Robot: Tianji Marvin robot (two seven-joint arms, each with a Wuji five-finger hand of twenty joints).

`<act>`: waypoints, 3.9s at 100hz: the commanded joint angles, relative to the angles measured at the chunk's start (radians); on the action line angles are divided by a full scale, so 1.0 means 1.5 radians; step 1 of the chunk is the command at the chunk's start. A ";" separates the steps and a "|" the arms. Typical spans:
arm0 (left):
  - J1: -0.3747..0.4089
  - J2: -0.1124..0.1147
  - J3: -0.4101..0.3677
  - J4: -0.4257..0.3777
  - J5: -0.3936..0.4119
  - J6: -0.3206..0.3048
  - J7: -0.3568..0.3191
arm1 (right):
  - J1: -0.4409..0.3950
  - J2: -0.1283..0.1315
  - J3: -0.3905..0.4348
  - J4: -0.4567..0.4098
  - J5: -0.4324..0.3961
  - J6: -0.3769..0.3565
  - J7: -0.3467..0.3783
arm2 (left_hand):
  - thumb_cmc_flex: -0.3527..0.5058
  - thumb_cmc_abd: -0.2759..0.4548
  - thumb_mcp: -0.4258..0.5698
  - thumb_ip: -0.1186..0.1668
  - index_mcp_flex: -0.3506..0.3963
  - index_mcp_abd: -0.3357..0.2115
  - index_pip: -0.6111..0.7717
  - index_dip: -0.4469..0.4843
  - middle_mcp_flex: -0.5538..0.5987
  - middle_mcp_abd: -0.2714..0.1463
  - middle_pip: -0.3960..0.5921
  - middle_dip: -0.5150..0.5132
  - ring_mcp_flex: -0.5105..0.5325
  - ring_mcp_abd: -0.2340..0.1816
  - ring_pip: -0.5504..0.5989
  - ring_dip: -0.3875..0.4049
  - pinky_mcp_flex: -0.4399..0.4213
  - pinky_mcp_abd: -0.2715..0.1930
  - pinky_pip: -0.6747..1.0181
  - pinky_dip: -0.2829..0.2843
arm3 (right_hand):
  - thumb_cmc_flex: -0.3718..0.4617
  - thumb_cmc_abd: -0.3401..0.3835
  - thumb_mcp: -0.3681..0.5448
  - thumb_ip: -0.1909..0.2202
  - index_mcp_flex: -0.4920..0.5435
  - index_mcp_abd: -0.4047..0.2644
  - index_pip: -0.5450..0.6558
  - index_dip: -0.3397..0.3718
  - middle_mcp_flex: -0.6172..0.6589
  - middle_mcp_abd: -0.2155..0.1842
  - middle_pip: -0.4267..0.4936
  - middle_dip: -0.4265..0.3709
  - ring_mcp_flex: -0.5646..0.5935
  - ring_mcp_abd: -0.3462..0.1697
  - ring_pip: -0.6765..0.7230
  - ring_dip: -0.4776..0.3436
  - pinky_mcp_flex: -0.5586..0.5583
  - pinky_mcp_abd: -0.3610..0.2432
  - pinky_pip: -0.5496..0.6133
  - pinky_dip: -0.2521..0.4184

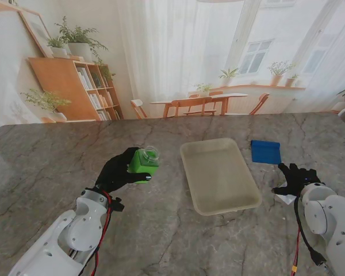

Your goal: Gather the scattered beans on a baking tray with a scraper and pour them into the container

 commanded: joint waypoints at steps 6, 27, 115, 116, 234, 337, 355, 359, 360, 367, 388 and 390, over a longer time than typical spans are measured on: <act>-0.001 -0.003 0.003 0.002 -0.004 0.002 0.000 | 0.000 0.001 -0.016 0.017 -0.005 -0.002 -0.001 | 0.185 0.084 0.114 0.062 0.057 -0.099 0.094 0.017 0.085 -0.116 0.106 0.056 0.011 -0.018 0.023 0.014 -0.006 0.006 -0.001 0.019 | -0.001 -0.003 -0.003 -0.023 -0.023 0.015 0.036 0.071 -0.007 0.022 0.031 0.042 0.010 0.017 0.062 0.034 0.009 0.009 0.058 0.008; -0.002 -0.003 0.004 0.004 -0.007 0.002 0.000 | 0.010 0.004 -0.043 0.048 -0.022 -0.005 -0.016 | 0.184 0.084 0.114 0.062 0.060 -0.097 0.093 0.016 0.087 -0.114 0.106 0.055 0.012 -0.016 0.025 0.014 -0.005 0.006 -0.001 0.020 | 0.015 -0.012 0.000 -0.021 -0.043 0.014 0.108 0.173 0.007 0.024 0.091 0.147 0.024 0.000 0.217 0.092 0.054 -0.011 0.141 0.026; -0.006 -0.003 0.007 0.008 -0.009 0.009 -0.001 | -0.031 -0.001 -0.034 0.093 0.032 0.002 -0.087 | 0.184 0.089 0.114 0.062 0.062 -0.096 0.091 0.017 0.087 -0.113 0.107 0.056 0.009 -0.016 0.026 0.013 -0.006 0.008 0.000 0.023 | 0.156 -0.187 0.318 -0.036 0.190 -0.046 0.375 0.294 0.298 -0.101 0.438 0.174 0.389 -0.165 0.348 0.047 0.494 -0.193 0.252 -0.083; -0.006 -0.003 0.007 0.008 -0.009 0.009 -0.001 | -0.031 -0.001 -0.034 0.093 0.032 0.001 -0.090 | 0.183 0.089 0.114 0.062 0.062 -0.096 0.090 0.017 0.087 -0.113 0.107 0.056 0.009 -0.016 0.026 0.013 -0.007 0.008 0.000 0.023 | 0.162 -0.193 0.320 -0.041 0.194 -0.049 0.381 0.293 0.305 -0.103 0.442 0.179 0.395 -0.167 0.350 0.046 0.501 -0.196 0.254 -0.085; -0.021 -0.008 0.034 0.027 -0.035 -0.031 -0.001 | 0.006 -0.053 -0.009 -0.184 0.217 0.010 -0.176 | 0.185 0.087 0.114 0.062 0.068 -0.114 0.106 0.022 0.090 -0.117 0.108 0.055 0.011 -0.019 0.029 0.013 -0.006 0.009 0.000 0.025 | 0.273 -0.275 0.331 -0.101 0.241 -0.131 0.686 0.073 0.455 -0.148 0.462 0.163 0.526 -0.199 0.359 0.022 0.631 -0.257 0.265 -0.096; -0.020 -0.016 0.046 0.032 -0.146 -0.095 -0.034 | 0.129 -0.077 -0.221 -0.173 0.309 -0.312 -0.300 | 0.186 0.063 0.113 0.059 0.095 -0.134 0.149 -0.038 0.117 -0.114 0.107 0.038 0.029 -0.013 0.031 0.008 0.001 0.011 -0.003 0.021 | 0.256 -0.241 0.310 -0.095 0.199 -0.167 0.713 0.064 0.431 -0.185 0.473 0.160 0.516 -0.240 0.338 0.037 0.621 -0.307 0.244 -0.085; -0.023 -0.015 0.050 0.035 -0.158 -0.107 -0.045 | 0.141 -0.077 -0.234 -0.165 0.320 -0.359 -0.294 | 0.186 0.060 0.112 0.058 0.104 -0.136 0.146 -0.046 0.123 -0.112 0.105 0.033 0.034 -0.013 0.030 0.007 0.004 0.013 -0.006 0.020 | 0.252 -0.240 0.311 -0.096 0.197 -0.175 0.716 0.059 0.431 -0.190 0.475 0.158 0.517 -0.245 0.335 0.040 0.621 -0.310 0.242 -0.081; -0.024 -0.015 0.051 0.036 -0.158 -0.110 -0.046 | 0.148 -0.076 -0.237 -0.160 0.319 -0.375 -0.291 | 0.185 0.059 0.112 0.058 0.108 -0.138 0.143 -0.051 0.125 -0.113 0.105 0.032 0.036 -0.014 0.030 0.006 0.007 0.013 -0.006 0.020 | 0.251 -0.240 0.312 -0.097 0.197 -0.177 0.717 0.058 0.432 -0.192 0.475 0.157 0.517 -0.247 0.334 0.040 0.621 -0.314 0.241 -0.079; -0.024 -0.015 0.052 0.036 -0.158 -0.110 -0.046 | 0.149 -0.076 -0.238 -0.159 0.319 -0.379 -0.290 | 0.185 0.059 0.112 0.058 0.108 -0.138 0.143 -0.051 0.125 -0.113 0.105 0.032 0.036 -0.014 0.030 0.006 0.007 0.013 -0.006 0.020 | 0.250 -0.240 0.312 -0.097 0.198 -0.177 0.719 0.058 0.432 -0.192 0.475 0.157 0.518 -0.247 0.334 0.041 0.621 -0.315 0.241 -0.079; -0.025 -0.015 0.054 0.037 -0.158 -0.113 -0.047 | 0.161 -0.075 -0.244 -0.152 0.319 -0.400 -0.285 | 0.184 0.059 0.112 0.057 0.109 -0.138 0.143 -0.052 0.126 -0.112 0.104 0.032 0.036 -0.014 0.029 0.006 0.007 0.013 -0.006 0.020 | 0.248 -0.240 0.313 -0.098 0.198 -0.180 0.720 0.056 0.433 -0.194 0.475 0.156 0.519 -0.248 0.332 0.042 0.621 -0.315 0.241 -0.077; -0.027 -0.015 0.060 0.038 -0.162 -0.124 -0.048 | 0.200 -0.073 -0.271 -0.123 0.316 -0.466 -0.272 | 0.183 0.056 0.111 0.057 0.118 -0.141 0.138 -0.059 0.127 -0.112 0.103 0.032 0.037 -0.014 0.029 0.005 0.007 0.013 -0.007 0.020 | 0.242 -0.243 0.319 -0.102 0.199 -0.189 0.725 0.052 0.436 -0.200 0.475 0.156 0.523 -0.252 0.329 0.045 0.624 -0.319 0.241 -0.071; -0.027 -0.015 0.061 0.038 -0.162 -0.125 -0.048 | 0.205 -0.073 -0.274 -0.119 0.314 -0.474 -0.271 | 0.183 0.057 0.111 0.057 0.118 -0.141 0.138 -0.060 0.128 -0.112 0.103 0.032 0.037 -0.014 0.029 0.005 0.007 0.013 -0.007 0.020 | 0.241 -0.244 0.320 -0.103 0.199 -0.190 0.725 0.051 0.437 -0.201 0.475 0.156 0.524 -0.253 0.329 0.046 0.624 -0.319 0.240 -0.071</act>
